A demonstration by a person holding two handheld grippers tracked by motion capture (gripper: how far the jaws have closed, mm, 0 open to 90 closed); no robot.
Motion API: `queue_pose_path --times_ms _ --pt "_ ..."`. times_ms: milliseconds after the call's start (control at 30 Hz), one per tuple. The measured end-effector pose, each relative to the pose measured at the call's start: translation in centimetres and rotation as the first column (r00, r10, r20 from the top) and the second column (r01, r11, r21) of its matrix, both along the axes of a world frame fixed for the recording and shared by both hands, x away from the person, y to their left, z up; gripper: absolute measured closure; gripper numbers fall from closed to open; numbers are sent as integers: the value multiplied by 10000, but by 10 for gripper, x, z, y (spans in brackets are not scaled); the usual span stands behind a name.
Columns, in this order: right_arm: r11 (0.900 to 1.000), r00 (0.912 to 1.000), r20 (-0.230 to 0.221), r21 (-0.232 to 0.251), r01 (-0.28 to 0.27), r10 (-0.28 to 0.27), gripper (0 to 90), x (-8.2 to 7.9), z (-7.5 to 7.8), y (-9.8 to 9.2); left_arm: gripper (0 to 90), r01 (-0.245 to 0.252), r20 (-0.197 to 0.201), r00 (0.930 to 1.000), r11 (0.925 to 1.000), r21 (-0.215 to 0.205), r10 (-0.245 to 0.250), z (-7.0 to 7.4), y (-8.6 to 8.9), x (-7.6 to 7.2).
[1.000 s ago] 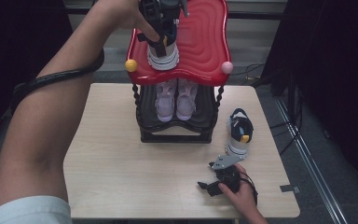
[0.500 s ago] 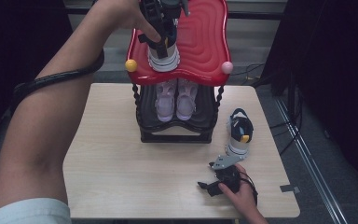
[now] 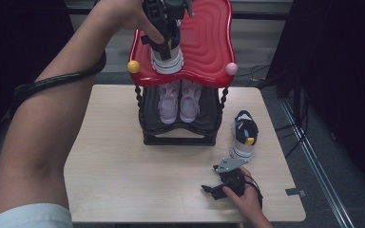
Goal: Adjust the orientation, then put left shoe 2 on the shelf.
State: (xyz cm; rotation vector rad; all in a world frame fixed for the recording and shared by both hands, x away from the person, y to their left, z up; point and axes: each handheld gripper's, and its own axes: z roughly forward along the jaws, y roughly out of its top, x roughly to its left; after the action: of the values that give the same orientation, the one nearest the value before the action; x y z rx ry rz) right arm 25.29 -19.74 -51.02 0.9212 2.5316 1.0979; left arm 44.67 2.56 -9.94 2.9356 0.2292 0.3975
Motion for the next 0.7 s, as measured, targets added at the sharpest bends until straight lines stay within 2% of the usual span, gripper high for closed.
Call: queue_pose_path --times_ms 267,300,400,700 --pt "10000 10000 15 -1 -11 11 125 0 0 0 298 -150 42 9999 9997 -187 151 2 2 -3" --pt "10000 10000 13 -4 -9 9 125 0 0 0 290 -225 -74 9997 9995 -228 224 3 3 -4" --pt "10000 10000 10 2 -13 13 125 0 0 0 270 -348 -96 9994 9986 -409 344 5 4 -6" --pt "10000 10000 11 1 -11 11 125 0 0 0 257 -604 -367 9976 9966 -561 584 7 6 -9"
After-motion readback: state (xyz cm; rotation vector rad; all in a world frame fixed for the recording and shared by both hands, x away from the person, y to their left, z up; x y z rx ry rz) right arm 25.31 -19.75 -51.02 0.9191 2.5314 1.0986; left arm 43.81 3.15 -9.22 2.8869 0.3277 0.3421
